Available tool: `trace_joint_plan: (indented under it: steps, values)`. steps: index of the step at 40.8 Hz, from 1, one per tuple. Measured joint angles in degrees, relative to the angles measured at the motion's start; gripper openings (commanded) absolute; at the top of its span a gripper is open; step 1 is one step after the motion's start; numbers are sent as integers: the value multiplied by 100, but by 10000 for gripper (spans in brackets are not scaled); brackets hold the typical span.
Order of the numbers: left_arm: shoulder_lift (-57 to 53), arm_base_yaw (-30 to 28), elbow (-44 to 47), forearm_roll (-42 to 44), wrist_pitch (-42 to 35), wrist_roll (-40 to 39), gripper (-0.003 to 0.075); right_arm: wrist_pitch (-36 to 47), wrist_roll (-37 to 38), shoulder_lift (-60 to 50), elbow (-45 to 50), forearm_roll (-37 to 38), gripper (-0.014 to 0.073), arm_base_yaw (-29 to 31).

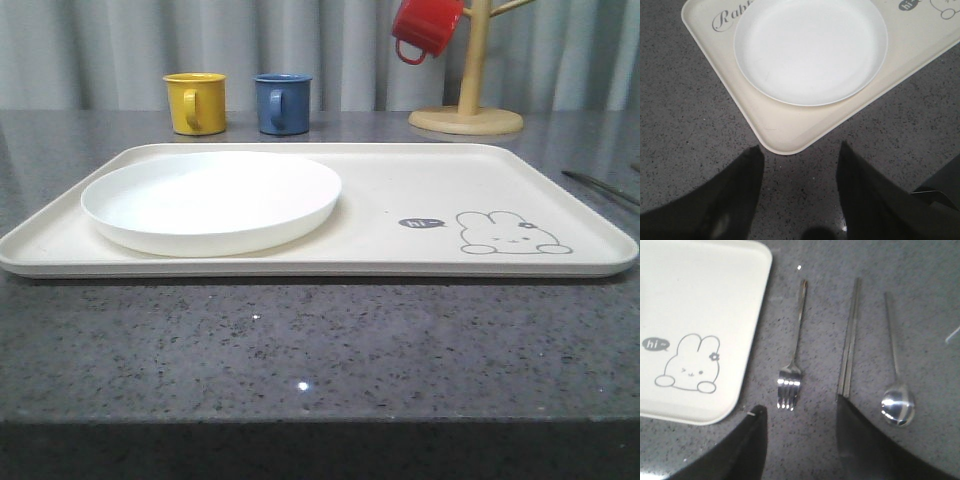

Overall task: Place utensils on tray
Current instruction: 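Lower the right gripper onto the silver fork and grasp it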

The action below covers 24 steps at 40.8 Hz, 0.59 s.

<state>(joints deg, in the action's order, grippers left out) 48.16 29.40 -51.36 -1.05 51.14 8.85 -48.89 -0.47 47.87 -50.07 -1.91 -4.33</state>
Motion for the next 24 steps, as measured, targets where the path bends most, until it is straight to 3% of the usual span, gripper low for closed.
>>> trace_joint_plan:
  steps: [7,24]
  values:
    - [-128,0,21,9,10,-2,338,-743,-20,1682,-881,-13,360,-65]
    - [-128,0,34,9,10,-12,338,-741,221,4153,-2118,-13,357,-65]
